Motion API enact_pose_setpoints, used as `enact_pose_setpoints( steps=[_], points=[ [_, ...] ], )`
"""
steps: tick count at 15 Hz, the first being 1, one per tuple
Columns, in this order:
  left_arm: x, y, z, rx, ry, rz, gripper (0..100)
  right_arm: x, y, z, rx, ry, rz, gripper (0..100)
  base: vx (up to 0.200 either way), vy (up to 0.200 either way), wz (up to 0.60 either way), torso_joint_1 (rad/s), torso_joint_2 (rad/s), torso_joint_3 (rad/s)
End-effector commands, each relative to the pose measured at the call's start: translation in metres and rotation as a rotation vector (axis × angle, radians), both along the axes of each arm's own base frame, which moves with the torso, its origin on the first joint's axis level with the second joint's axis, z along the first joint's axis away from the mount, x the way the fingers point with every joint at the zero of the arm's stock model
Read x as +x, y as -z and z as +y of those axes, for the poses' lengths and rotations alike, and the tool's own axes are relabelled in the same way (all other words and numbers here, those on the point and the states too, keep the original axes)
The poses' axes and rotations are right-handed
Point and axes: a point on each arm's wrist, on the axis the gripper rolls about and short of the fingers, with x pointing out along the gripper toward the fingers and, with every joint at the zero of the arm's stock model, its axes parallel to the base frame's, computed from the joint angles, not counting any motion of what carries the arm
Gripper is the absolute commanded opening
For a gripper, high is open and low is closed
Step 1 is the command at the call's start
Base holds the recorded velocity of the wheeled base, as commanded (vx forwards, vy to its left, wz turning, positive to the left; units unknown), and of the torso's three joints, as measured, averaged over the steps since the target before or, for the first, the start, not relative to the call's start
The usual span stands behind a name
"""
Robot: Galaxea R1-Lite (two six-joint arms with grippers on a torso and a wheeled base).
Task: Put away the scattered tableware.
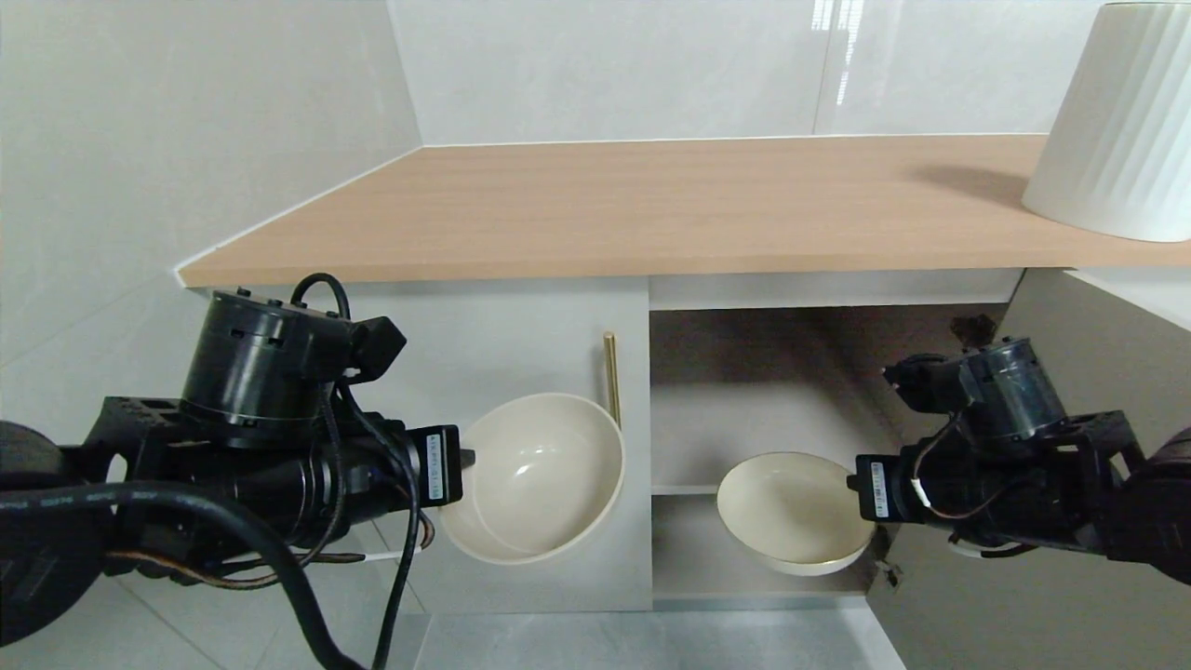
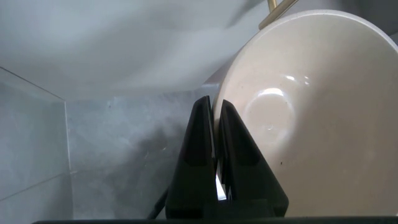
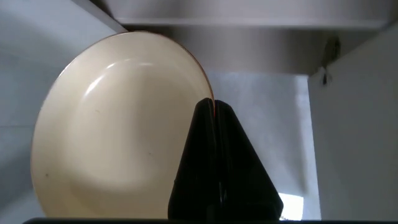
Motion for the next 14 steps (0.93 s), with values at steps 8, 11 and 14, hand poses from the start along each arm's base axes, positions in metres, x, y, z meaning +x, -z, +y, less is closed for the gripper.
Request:
enact_pose_setpoints(
  steps=[8,11,14],
  points=[
    [0.002,0.002,-0.001,0.004,0.0,0.007,0,0.12,0.092,0.027,-0.099,0.182,-0.024,0,0.0,0.0,0.0,0.0,0.0,0.0],
    [0.001,0.002,-0.001,0.003,0.0,0.006,0,0.136,0.106,0.028,-0.082,0.22,-0.02,0,0.0,0.0,0.0,0.0,0.0,0.0],
    [0.003,0.004,-0.001,0.008,-0.002,0.012,0,0.158,0.114,0.015,-0.072,0.326,-0.041,0,0.0,0.0,0.0,0.0,0.0,0.0]
  ],
)
